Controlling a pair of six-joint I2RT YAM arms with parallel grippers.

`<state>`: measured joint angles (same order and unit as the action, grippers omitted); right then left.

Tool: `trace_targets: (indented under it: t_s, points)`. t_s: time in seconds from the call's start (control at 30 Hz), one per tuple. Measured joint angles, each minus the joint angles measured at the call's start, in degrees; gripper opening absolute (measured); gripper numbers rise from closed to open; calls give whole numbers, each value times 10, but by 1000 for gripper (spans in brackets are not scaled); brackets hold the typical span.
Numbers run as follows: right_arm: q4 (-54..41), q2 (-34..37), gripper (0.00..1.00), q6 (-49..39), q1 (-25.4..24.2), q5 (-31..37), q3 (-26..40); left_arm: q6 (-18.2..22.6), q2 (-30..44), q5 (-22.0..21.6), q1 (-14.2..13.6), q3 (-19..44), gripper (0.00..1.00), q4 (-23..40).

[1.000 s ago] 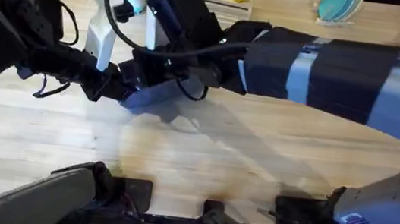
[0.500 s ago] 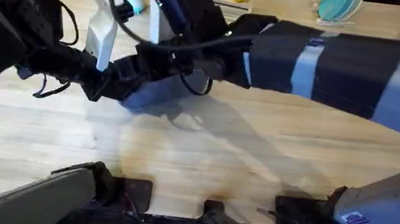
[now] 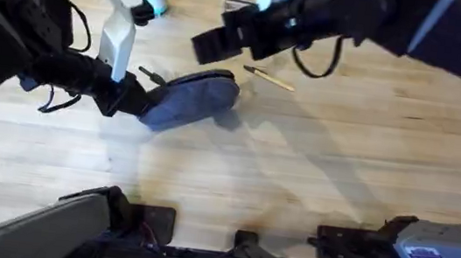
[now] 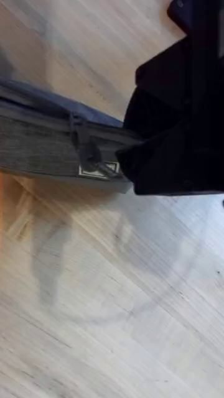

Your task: Unzip the bag, pick up the pens from the table one at a time and place them inside, then zip the bag closed.

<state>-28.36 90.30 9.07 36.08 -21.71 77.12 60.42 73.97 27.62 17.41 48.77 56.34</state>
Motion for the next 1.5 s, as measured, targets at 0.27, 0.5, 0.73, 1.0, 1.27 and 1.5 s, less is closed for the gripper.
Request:
trace_targets:
  t_s: [0.27, 0.5, 0.73, 1.0, 1.27, 1.5]
  points:
    - [-35, -18, 997, -45, -59, 0, 0, 0, 0, 1, 0, 0, 336, -1]
    - [-56, -18, 997, -49, -59, -1, 0, -4, 0, 3, 0, 0, 992, -2]
    - [-135, -9, 996, -103, -58, -2, 51, -4, -6, -7, 7, 20, 993, 50]
    - [-225, 68, 996, -206, -17, -2, 190, -3, -95, -20, 68, 119, 993, 123]
    - [-200, 102, 996, -442, 20, 17, 206, -3, -164, -31, 128, 134, 993, 158]
    - [-197, 103, 996, -594, 20, 36, 207, -3, -179, -33, 131, 134, 993, 160]
